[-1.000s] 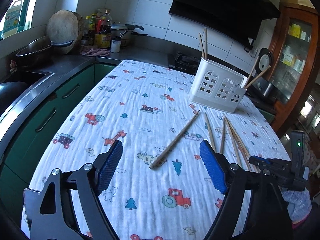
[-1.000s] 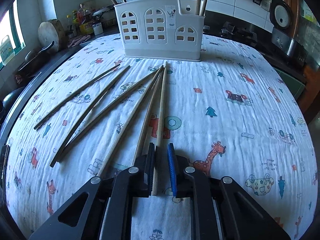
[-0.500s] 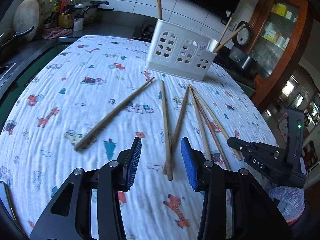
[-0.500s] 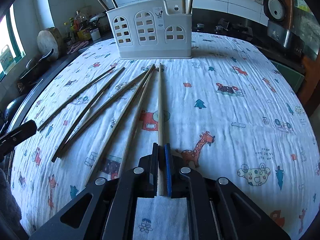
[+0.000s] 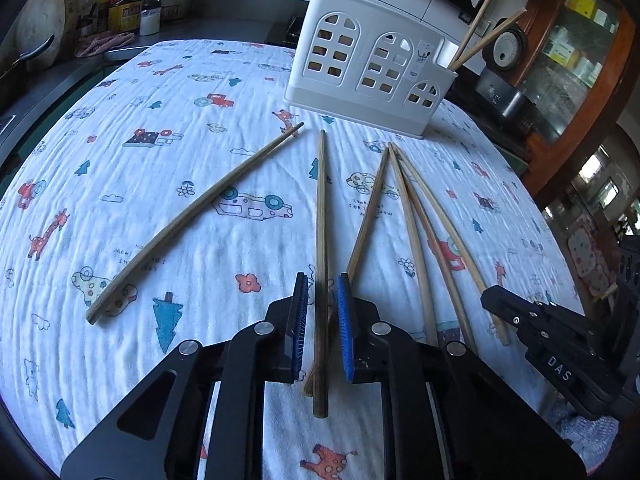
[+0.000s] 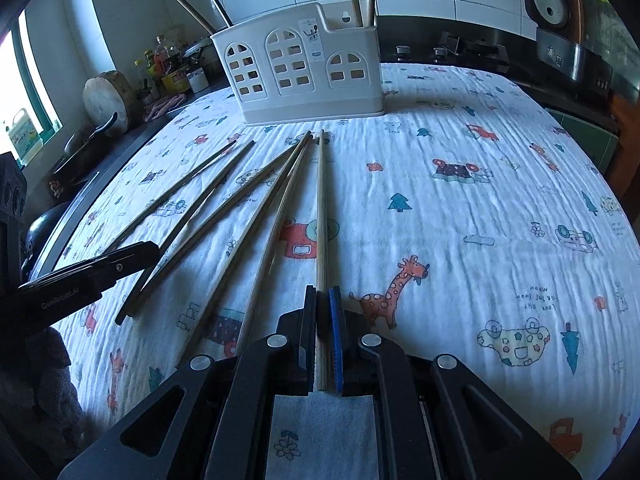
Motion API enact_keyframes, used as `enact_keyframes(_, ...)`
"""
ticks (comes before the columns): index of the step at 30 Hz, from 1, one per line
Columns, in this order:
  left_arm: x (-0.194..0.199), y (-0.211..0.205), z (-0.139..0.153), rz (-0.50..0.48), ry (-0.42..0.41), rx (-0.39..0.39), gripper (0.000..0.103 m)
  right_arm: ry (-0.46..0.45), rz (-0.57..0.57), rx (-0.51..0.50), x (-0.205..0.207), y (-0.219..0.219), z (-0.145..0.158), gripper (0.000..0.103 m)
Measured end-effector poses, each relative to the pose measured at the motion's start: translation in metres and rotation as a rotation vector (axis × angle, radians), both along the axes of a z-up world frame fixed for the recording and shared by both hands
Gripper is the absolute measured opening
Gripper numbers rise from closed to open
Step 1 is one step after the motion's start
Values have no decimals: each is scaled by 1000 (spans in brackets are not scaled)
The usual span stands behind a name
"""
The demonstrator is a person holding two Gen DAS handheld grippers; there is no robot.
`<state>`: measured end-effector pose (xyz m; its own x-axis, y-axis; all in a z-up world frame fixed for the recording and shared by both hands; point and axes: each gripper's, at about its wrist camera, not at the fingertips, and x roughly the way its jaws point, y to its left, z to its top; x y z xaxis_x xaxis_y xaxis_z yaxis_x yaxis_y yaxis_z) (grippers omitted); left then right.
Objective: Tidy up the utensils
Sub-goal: 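Grasp a chopstick with the left gripper while the right gripper holds its chopstick, then lift both chopsticks and lower them into the white caddy with both grippers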
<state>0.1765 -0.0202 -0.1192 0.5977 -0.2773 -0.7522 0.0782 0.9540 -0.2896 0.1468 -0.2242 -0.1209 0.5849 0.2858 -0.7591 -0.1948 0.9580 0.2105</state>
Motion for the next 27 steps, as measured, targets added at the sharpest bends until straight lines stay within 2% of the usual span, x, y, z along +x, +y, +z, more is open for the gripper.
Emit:
enact_keyframes(4, 5, 1, -2, 12, 5, -5, 11, 0, 1, 3, 0, -1, 0, 7)
enact_keyframes(12, 10, -4, -5, -17, 10, 43, 7, 1, 2, 3, -1, -1, 0, 7)
enact_keyframes(20, 9, -4, -5, -8, 21, 45, 7, -3, 13, -17, 0, 1, 0, 7)
enact_keyframes(27, -2, 1, 15, -11, -26, 23, 6, -24, 15, -36, -5, -1, 5, 7)
